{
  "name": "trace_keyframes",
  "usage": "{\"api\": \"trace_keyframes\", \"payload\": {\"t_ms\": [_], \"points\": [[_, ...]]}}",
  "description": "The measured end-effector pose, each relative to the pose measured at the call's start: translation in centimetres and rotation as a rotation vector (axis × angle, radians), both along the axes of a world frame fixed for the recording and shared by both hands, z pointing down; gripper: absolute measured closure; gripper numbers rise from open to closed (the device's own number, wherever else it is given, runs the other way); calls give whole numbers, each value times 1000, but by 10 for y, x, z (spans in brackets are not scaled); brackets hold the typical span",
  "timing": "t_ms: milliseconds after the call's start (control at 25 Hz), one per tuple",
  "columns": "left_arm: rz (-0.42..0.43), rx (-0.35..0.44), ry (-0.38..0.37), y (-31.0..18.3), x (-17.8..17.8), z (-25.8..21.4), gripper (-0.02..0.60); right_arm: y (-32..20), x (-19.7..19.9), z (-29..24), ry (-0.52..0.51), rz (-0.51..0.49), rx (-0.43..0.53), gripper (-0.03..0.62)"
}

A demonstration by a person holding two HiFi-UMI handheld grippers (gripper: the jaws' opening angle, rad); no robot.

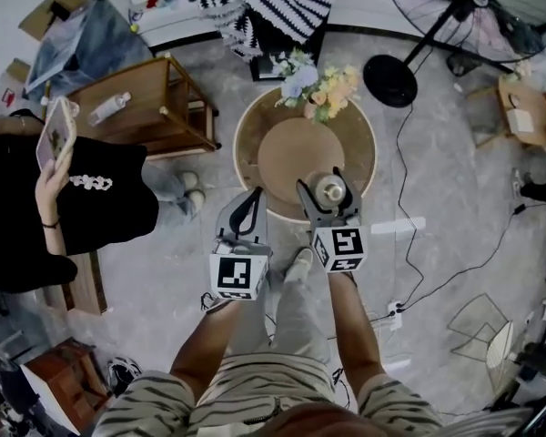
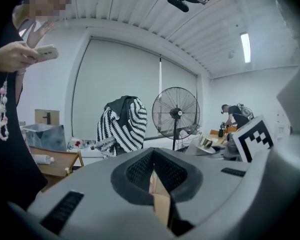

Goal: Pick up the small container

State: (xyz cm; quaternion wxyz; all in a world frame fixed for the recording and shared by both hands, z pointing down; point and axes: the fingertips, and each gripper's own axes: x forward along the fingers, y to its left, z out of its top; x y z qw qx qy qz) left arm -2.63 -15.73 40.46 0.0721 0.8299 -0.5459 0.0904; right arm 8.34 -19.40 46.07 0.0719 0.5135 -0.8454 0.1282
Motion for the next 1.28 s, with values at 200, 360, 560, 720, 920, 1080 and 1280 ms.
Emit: {"api": "trace_keyframes", "payload": {"t_ms": [200,360,560,720,920,1080,1280], "points": [[17,22,1,15,0,-35,580,22,-8,-49,-11,-8,25,249],[27,27,15,28,-1,-59,580,36,-10,-82,-20,0,35,249],[43,47,26,35,-6,-92,580,45,-13,-125,-32,14,66,249],[48,71,23,43,-10,-114,580,54,-16,-155,-28,6,89,249],[67,97,14,59,-15,-135,580,76,-21,-177,-17,-1,109,249],[68,122,25,60,-19,-151,580,81,-22,-197,-26,6,128,249],[83,149,46,60,-13,-168,580,82,-15,-220,-27,27,164,247]]}}
